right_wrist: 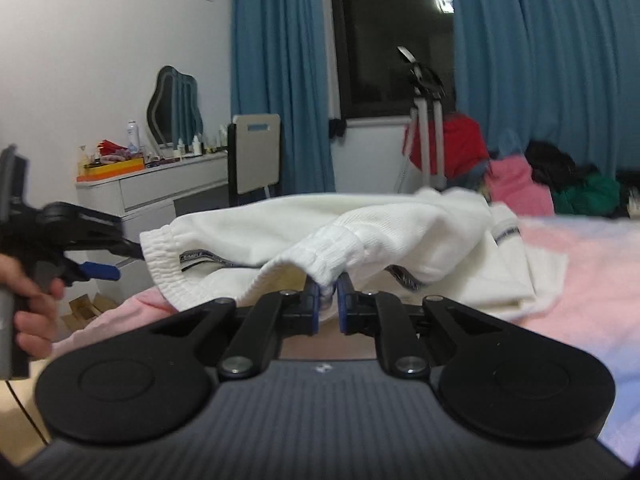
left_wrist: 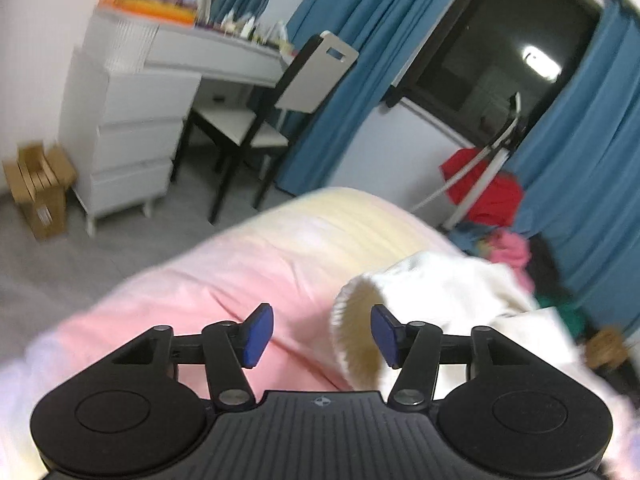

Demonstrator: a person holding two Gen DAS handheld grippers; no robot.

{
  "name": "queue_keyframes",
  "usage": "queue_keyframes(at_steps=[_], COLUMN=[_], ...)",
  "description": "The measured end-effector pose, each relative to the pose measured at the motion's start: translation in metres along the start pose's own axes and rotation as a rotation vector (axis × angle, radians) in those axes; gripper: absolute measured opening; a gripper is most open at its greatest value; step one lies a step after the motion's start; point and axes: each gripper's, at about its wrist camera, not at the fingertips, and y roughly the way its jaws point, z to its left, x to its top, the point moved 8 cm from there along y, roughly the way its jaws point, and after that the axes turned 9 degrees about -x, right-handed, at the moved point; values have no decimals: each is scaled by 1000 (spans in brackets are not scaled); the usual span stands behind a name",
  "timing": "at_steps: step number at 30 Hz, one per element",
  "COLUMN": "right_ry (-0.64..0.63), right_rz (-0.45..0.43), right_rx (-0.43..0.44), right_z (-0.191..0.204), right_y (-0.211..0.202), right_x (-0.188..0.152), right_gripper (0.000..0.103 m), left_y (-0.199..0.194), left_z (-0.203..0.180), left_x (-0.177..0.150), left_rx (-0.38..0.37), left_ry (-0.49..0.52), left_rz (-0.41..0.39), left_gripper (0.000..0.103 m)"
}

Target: Fold clothes

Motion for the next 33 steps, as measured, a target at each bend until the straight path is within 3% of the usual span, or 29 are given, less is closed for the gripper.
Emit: queue_keyframes(at_steps=[3,6,11,16,19,22,24,26,28,29,31,33], right_ry=[15,32,29,26,47,68,82,96,118,131,140,126], right_rz=[53,75,79,104,140,177,202,226,249,252,247,234], right_rx=[-17,-17,-21,-41,-59,-78,-90,-102,-106,-95,-75,-38], right_z=[-9,-14,-10,-11,-13,-15,-17,-18,-19,-18,-11,1], right_y=[-3,-1,6,14,25,34,41,48,53,53,48,41], right_x=[-8,-14,-20,-31,-42,-52,-59,-67,-73,-73,-69,-61], right_gripper=[12,12,12,13,14,17,36,41,35,26,23,20], left_y=[-17,-13,16,46,60,64,63,64,58,55,49,52], left_z=[-4,-16,-34,-32,-33,-41,-48,-59,-65,-64,-61,-51], left_x=[-3,-12,-41,-45,-47,-47,-47,-45,-37,-27,-9,20], left_rx=[-136,-250,-286,-201,-235,-269,-286,-315,-324,-327,-333,-333], left_ry=[-102,-126,-100,-66,-103,-82,-68,-66,-56,-69,-94,-140], left_rz=[6,48,136,86,62,40,26,16,-14,-35,-76,-91], left_gripper=[68,73,73,71,63,48,41,34,31,29,16,12])
